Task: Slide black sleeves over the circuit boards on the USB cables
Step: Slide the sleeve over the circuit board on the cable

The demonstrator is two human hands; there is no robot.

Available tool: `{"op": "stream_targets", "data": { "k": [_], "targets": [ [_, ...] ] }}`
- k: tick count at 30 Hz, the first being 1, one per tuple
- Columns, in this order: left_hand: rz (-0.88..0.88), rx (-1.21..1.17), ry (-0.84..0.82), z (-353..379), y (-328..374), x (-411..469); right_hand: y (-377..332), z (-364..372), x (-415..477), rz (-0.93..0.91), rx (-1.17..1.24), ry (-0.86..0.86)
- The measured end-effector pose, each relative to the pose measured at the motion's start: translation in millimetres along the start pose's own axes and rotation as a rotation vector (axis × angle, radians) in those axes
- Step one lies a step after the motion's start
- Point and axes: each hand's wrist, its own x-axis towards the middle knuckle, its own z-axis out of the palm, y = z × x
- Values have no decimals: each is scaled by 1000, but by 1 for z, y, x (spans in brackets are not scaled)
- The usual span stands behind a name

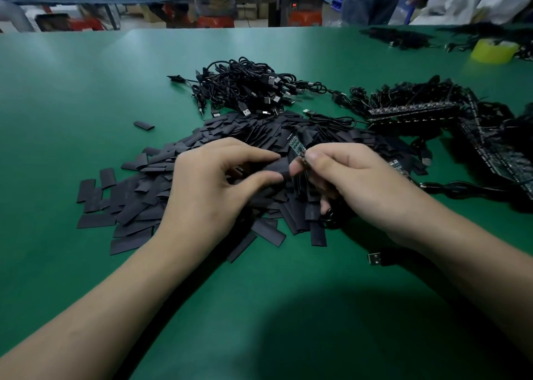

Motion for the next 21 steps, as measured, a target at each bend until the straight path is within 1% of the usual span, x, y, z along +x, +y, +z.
{"op": "stream_targets", "data": {
  "k": [3,7,10,13,21],
  "targets": [
    [-90,-83,33,-4,-5,1,-1,-5,0,13,10,-39],
    [-120,-133,31,-5,-7,2,-4,-9,-2,-12,-87,-98],
    [-106,-137,6,-5,-7,2,-5,-9,-3,-21,-161,-117],
    [-63,-121,-15,-6,-5,2,-5,-7,-3,-14,-175,-133],
    [2,-26,-54,-7,-6,2,-9,-7,-4,-18,-268,-174]
  ]
}}
